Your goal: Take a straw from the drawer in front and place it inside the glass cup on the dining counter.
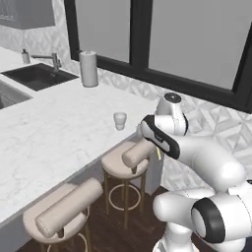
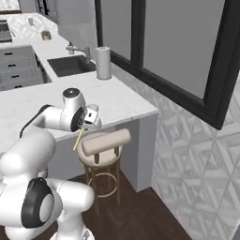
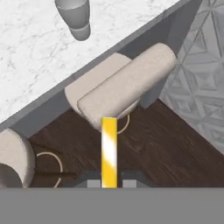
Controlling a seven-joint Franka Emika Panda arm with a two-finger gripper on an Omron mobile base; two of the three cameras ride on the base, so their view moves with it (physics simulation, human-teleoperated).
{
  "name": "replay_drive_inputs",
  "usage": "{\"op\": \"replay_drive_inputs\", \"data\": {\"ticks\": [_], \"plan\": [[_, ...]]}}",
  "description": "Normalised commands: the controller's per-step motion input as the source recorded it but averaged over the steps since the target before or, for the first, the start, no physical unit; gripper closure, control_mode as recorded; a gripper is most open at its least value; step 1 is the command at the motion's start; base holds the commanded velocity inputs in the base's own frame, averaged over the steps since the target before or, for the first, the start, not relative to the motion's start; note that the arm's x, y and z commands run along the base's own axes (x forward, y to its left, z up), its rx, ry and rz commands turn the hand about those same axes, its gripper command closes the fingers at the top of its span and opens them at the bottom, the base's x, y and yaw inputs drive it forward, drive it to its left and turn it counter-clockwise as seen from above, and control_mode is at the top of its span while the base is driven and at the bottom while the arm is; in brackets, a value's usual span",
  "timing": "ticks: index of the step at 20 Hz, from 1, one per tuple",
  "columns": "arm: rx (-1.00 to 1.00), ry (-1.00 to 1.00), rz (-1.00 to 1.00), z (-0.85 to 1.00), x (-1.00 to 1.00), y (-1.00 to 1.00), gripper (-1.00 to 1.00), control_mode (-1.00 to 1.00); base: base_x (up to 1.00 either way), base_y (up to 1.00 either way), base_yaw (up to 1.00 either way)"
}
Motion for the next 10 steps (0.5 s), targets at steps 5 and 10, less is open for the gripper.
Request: {"op": "replay_drive_inputs", "data": {"ticks": [5, 10], "plan": [[0.00, 0.00, 0.00, 0.00, 0.00, 0.00, 1.00, 1.00, 0.48, -0.80, 0.58], [0.00, 0.00, 0.00, 0.00, 0.00, 0.00, 1.00, 1.00, 0.36, -0.51, 0.72]]}}
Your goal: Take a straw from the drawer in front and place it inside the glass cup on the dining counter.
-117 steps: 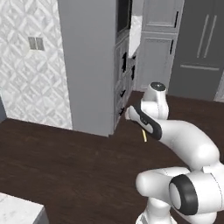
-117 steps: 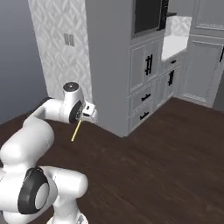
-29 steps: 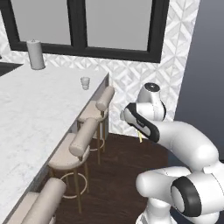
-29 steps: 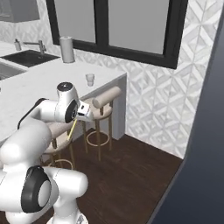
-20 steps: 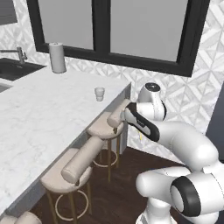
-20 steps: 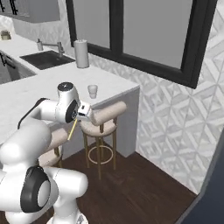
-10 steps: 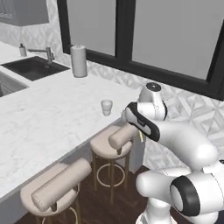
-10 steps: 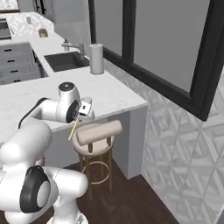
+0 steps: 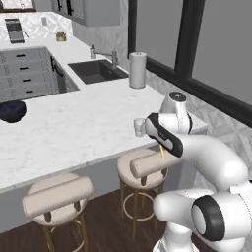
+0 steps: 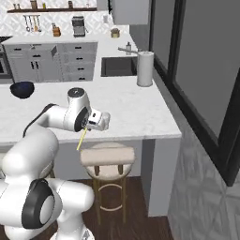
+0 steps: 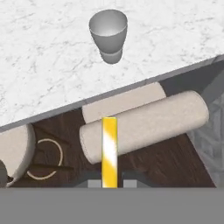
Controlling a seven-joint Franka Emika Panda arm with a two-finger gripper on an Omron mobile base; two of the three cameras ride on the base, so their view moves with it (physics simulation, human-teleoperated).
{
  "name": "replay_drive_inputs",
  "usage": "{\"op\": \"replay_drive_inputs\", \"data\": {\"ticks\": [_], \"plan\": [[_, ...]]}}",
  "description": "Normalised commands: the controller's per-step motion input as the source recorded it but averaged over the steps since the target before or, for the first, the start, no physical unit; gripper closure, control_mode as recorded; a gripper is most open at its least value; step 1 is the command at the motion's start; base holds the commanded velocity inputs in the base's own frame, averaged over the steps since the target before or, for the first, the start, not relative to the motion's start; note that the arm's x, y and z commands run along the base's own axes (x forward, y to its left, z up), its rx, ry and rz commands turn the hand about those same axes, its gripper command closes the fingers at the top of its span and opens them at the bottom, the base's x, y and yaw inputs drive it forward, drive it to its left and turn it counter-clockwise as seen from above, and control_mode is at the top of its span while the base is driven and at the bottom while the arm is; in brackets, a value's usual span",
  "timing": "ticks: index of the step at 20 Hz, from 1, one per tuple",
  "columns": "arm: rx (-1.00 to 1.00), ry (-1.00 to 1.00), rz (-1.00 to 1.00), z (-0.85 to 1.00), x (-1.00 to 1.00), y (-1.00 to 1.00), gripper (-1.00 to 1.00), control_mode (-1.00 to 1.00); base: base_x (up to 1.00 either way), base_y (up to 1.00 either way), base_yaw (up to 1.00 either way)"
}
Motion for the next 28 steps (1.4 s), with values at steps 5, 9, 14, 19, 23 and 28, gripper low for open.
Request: {"op": "replay_drive_inputs", "data": {"ticks": [5, 9, 14, 19, 23, 28], "plan": [[0.00, 0.00, 0.00, 0.00, 0.00, 0.00, 1.00, 1.00, 0.60, -0.53, 0.63], [0.00, 0.00, 0.00, 0.00, 0.00, 0.00, 1.00, 1.00, 0.80, -0.49, 0.34], [0.00, 0.00, 0.00, 0.00, 0.00, 0.00, 1.00, 1.00, 0.93, -0.23, 0.09], [-0.01, -0.13, 0.00, 0.39, 0.07, -0.08, 1.00, -1.00, 0.26, -0.03, 0.00], [-0.12, -0.41, -0.10, 0.51, 0.00, -0.08, 1.00, -1.00, 0.00, 0.00, 0.00], [-0.24, -0.49, -0.23, 0.19, 0.00, -0.01, 1.00, -1.00, 0.00, 0.00, 0.00]]}}
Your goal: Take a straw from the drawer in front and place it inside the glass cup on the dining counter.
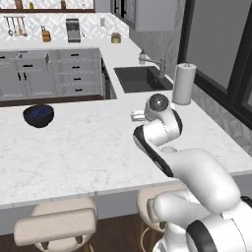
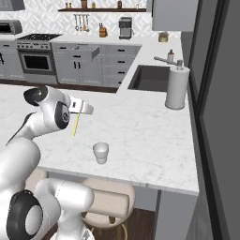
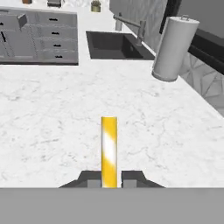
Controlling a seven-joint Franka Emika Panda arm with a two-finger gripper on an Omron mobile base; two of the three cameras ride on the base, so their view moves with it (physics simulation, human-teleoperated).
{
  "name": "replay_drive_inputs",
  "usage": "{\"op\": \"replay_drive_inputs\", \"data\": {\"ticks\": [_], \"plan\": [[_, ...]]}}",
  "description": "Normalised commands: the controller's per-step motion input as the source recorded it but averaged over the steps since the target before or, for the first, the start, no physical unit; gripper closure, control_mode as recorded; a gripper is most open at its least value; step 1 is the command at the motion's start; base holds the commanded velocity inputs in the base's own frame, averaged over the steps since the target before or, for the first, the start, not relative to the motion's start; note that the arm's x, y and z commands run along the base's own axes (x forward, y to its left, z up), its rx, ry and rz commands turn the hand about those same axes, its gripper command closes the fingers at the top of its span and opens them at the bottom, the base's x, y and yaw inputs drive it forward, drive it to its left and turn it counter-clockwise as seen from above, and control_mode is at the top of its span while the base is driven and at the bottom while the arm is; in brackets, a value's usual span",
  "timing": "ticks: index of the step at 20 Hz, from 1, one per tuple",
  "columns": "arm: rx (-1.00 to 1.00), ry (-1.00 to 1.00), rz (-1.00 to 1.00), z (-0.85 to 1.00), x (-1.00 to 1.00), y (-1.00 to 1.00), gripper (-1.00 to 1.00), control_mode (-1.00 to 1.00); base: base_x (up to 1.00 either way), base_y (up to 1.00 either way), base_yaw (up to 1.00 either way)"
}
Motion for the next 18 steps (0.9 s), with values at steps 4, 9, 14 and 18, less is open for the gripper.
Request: {"op": "replay_drive_inputs", "data": {"ticks": [4, 9, 14, 18], "plan": [[-0.23, -0.40, -0.31, 0.00, -0.01, -0.03, 1.00, -1.00, 0.00, 0.00, 0.00], [-0.19, -0.28, -0.31, 0.00, 0.12, -0.16, 1.00, -1.00, 0.00, 0.00, 0.00], [-0.07, -0.03, -0.26, 0.00, 0.23, -0.29, 1.00, -1.00, 0.00, 0.00, 0.00], [0.00, 0.00, -0.23, -0.03, 0.12, -0.31, 1.00, -1.00, 0.00, 0.00, 0.00]]}}
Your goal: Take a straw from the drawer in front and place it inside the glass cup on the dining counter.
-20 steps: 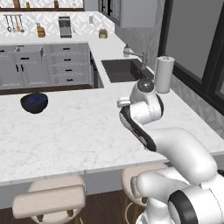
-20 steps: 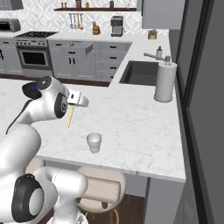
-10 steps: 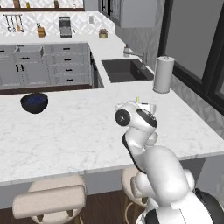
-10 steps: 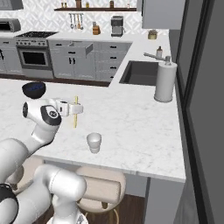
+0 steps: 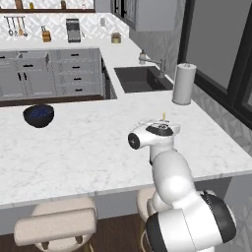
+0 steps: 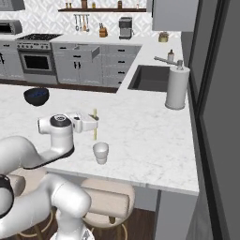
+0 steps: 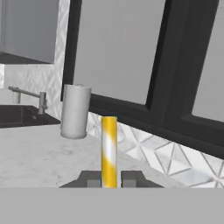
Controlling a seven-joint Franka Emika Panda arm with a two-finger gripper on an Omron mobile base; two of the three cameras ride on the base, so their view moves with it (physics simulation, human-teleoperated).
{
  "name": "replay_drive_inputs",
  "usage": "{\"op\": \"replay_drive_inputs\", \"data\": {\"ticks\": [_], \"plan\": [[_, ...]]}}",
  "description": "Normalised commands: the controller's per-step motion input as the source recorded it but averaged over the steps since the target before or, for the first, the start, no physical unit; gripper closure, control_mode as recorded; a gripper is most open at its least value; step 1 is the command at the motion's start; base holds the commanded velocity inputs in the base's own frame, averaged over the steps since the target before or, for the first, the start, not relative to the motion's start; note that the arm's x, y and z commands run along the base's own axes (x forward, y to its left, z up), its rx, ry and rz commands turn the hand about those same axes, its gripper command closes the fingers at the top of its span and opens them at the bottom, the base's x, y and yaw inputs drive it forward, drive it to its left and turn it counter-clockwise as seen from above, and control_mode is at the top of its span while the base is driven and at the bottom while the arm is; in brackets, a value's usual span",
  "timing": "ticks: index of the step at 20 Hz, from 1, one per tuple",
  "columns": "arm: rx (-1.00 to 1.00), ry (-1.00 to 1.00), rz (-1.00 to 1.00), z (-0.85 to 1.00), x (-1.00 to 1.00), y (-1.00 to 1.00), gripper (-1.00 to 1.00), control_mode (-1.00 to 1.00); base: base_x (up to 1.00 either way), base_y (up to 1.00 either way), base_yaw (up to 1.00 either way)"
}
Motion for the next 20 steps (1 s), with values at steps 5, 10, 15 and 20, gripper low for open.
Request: {"op": "replay_drive_inputs", "data": {"ticks": [5, 10, 15, 20], "plan": [[0.00, 0.00, -0.17, -0.11, 0.31, -0.23, 1.00, -1.00, 0.00, 0.00, 0.00], [0.00, 0.01, -0.12, -0.35, 0.05, -0.11, 1.00, -1.00, 0.00, 0.00, 0.00], [0.00, 0.00, -0.11, -0.24, 0.10, -0.18, 1.00, -1.00, 0.00, 0.00, 0.00], [0.00, 0.00, -0.10, -0.05, -0.06, -0.35, 1.00, -1.00, 0.00, 0.00, 0.00]]}}
